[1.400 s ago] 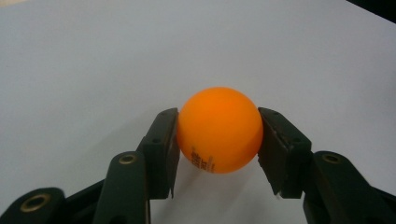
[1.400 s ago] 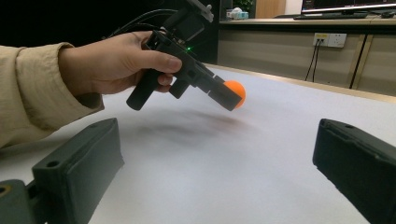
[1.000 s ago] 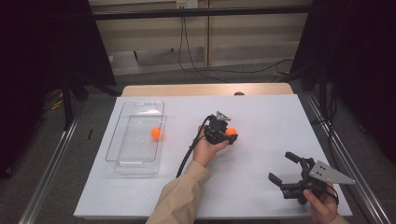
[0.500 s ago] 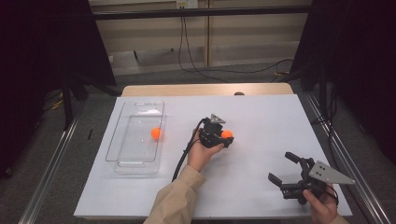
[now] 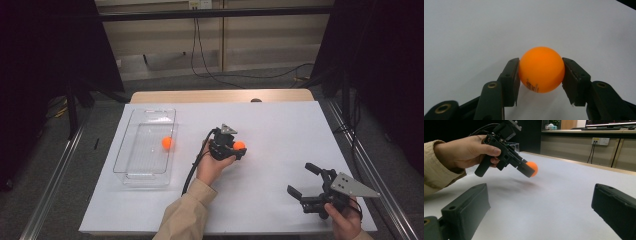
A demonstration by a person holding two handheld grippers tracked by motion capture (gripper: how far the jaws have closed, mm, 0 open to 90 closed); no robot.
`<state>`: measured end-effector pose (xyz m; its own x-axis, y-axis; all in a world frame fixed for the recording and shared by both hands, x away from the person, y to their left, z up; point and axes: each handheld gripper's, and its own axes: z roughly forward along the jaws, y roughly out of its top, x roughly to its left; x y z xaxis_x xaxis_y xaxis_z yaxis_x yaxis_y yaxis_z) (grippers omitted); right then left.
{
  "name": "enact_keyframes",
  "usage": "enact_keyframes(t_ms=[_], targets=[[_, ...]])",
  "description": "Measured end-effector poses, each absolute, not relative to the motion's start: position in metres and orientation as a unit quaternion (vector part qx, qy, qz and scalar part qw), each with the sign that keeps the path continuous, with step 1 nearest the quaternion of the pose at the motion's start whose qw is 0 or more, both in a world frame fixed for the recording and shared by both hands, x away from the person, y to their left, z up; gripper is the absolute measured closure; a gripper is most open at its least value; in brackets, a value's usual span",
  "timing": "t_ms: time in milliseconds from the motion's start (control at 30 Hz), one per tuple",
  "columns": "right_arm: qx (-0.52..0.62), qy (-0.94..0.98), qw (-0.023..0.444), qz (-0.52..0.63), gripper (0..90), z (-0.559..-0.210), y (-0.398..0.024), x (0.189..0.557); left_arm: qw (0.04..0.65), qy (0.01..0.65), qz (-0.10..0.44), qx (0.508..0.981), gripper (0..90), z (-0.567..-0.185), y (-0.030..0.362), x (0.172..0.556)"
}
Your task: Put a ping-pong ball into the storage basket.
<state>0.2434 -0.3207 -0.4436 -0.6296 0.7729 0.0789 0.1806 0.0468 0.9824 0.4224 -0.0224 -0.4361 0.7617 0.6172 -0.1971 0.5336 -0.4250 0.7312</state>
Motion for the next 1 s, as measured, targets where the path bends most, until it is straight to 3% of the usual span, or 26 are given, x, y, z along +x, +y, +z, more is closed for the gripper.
enact_keyframes(t_ms=[1000], targets=[[0.35, 0.679, 0.25, 0.595, 1.0, -0.443, -0.32, 0.243, 0.399, 0.345, 0.059, 0.847, 50.9, -0.429, -0.002, 0.411]])
